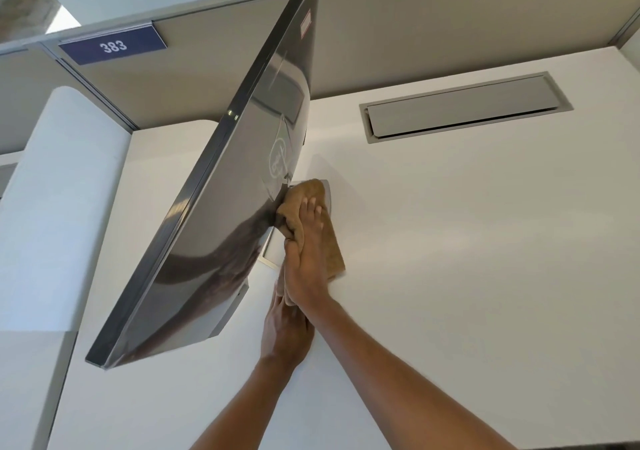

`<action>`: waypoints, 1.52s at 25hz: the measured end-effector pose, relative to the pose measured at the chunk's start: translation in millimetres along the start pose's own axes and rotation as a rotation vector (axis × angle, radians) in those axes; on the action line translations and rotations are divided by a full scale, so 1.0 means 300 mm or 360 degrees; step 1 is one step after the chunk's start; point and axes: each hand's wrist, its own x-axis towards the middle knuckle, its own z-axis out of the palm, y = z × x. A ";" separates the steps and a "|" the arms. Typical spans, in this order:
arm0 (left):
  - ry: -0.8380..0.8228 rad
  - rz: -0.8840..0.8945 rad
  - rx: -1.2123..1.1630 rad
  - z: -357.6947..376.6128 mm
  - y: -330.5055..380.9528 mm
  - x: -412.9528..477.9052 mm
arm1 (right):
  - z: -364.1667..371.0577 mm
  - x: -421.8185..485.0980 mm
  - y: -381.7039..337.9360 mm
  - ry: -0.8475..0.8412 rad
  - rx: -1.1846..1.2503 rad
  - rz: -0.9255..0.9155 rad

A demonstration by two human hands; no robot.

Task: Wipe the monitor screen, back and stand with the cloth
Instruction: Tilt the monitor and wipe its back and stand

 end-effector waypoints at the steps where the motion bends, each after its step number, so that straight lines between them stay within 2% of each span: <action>1: -0.0026 0.0027 -0.0017 0.001 0.012 -0.002 | -0.008 -0.008 0.022 -0.0003 -0.0047 -0.0047; 4: 0.0015 0.0279 0.0152 -0.007 0.045 0.000 | -0.061 -0.010 0.124 -0.0010 -0.0178 -0.0030; 8: 0.0034 0.0321 0.0195 -0.014 0.048 0.013 | -0.066 0.025 0.131 0.0002 -0.0249 0.0203; 12: -0.0021 0.0031 -0.0069 -0.025 0.056 -0.004 | -0.015 0.032 0.028 0.0064 0.0008 0.0322; 15: 0.0093 -0.0036 -0.0144 -0.009 0.012 -0.005 | -0.012 0.040 -0.047 0.0010 0.0207 0.0277; 19: -0.0020 0.0138 0.0034 -0.028 0.059 -0.018 | -0.003 0.018 0.009 0.0028 0.0084 0.0077; 22: -0.0038 0.0457 0.0478 -0.061 0.078 -0.015 | -0.039 0.042 0.098 0.0038 -0.0062 0.0093; 27: -0.0073 0.0390 0.0662 -0.067 0.068 -0.021 | -0.166 0.225 0.132 -0.0213 -0.0338 0.0144; 30: -0.0093 0.0332 0.0697 -0.063 0.063 -0.020 | -0.218 0.351 0.147 -0.0487 -0.0571 0.0083; 34: -0.0100 0.0287 0.0710 -0.054 0.069 -0.015 | -0.261 0.474 0.159 -0.0899 -0.1144 -0.0181; 38: -0.0122 0.0284 0.0705 -0.064 0.071 -0.009 | -0.276 0.404 0.196 -0.0823 -0.1162 -0.0181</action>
